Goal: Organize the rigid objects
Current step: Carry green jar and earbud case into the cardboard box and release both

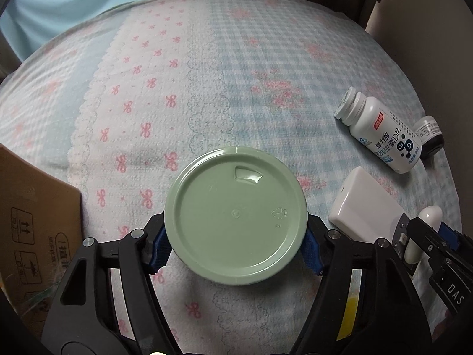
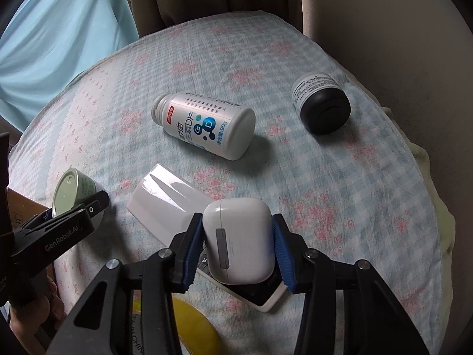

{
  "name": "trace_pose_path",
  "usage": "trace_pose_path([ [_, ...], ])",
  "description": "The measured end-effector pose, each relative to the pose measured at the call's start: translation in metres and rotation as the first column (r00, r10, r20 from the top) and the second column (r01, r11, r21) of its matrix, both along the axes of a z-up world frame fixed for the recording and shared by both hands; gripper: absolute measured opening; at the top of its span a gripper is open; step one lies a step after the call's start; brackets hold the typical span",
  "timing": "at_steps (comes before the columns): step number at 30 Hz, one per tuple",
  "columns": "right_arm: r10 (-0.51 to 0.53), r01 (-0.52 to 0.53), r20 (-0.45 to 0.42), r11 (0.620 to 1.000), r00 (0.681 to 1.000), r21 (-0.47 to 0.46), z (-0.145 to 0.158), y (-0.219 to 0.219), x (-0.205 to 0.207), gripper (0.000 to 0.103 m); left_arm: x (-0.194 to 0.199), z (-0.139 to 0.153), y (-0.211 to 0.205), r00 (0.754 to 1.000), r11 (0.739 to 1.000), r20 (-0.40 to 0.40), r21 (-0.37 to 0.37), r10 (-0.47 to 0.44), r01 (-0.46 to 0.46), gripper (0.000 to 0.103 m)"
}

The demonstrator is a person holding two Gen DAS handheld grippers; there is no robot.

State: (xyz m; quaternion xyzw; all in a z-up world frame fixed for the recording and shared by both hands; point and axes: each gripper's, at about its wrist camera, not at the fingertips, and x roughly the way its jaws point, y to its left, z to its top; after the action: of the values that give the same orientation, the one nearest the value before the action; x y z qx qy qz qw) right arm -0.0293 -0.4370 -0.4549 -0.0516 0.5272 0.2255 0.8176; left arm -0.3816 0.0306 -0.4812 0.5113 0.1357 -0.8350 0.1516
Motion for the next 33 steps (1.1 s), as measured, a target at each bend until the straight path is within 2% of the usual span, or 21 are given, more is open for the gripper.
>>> trace_pose_path([
  [10,-0.039,0.038,0.033,0.999,0.999,0.038,0.025,-0.008,-0.016,0.041,0.023,0.040,0.006,0.998,1.000,-0.060,-0.003,-0.022,0.022,0.068],
  [17,-0.044,0.039,0.079,0.997,0.996,0.060,0.067,-0.010,-0.041,0.041,0.065,0.082,0.003,0.995,1.000,-0.104,0.003,-0.010,0.011,0.068],
  [25,0.001,-0.009,0.090,0.996,0.996,0.091,0.132,0.010,-0.084,0.041,0.136,0.144,-0.029,0.991,1.000,-0.132,-0.016,0.015,-0.017,0.068],
  [33,0.053,-0.064,0.078,0.988,0.996,0.141,0.186,0.051,-0.138,0.041,0.210,0.195,-0.090,0.990,0.995,-0.124,-0.061,0.074,-0.082,0.068],
])
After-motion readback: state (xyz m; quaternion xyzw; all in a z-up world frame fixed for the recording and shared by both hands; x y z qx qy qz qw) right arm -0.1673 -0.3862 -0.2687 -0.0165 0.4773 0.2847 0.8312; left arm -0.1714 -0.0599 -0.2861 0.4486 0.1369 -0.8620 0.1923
